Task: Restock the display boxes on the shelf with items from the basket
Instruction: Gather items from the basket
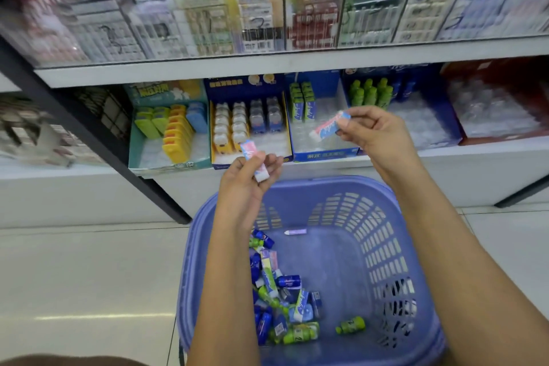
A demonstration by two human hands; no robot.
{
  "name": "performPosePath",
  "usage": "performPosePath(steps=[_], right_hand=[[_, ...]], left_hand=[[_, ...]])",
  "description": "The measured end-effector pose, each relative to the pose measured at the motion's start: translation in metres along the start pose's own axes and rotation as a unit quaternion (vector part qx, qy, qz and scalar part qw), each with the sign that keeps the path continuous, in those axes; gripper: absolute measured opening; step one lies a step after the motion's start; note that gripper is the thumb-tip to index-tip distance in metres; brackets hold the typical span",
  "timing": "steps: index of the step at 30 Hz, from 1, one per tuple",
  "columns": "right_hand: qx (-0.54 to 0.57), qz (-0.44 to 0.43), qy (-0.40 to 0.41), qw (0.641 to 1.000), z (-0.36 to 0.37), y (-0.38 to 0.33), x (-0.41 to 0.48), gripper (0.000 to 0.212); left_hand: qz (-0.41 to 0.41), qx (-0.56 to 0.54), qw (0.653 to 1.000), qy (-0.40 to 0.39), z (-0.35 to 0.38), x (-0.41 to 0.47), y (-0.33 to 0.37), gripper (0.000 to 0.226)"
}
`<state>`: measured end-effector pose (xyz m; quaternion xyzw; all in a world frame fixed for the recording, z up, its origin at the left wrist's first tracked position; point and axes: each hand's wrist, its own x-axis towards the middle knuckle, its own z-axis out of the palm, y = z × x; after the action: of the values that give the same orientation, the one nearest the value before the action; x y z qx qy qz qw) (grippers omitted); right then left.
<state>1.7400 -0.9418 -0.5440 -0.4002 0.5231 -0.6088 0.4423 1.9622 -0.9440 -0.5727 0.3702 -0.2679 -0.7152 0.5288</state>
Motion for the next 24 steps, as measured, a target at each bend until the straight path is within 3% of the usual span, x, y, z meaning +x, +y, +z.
performPosePath(steps=[4,9,13,17,24], right_hand=[[-0.055,-0.037,-0.007,0.998,0.036,0.0,0.016,0.013],[-0.092,-0.052,0.038,0.994,0.068,0.002,0.042,0.008],[-0.104,-0.076,0.151,0.98,0.058,0.002,0.066,0.009],[-0.228,-0.095,0.191,0.95,0.04,-0.002,0.089,0.014],[-0.419,-0.109,0.065,0.899,0.02,-0.005,0.118,0.025]], left_hand=[[0.014,0.022,0.998,0.055,-0.004,-0.001,0.018,0.008],[0.014,0.012,0.997,0.071,-0.015,-0.002,0.028,0.046],[-0.01,0.007,0.998,0.066,-0.016,0.003,0.031,0.039],[-0.028,0.01,0.999,0.045,-0.008,0.006,0.025,0.031],[-0.038,0.098,0.994,-0.011,0.017,0.001,0.002,0.013]])
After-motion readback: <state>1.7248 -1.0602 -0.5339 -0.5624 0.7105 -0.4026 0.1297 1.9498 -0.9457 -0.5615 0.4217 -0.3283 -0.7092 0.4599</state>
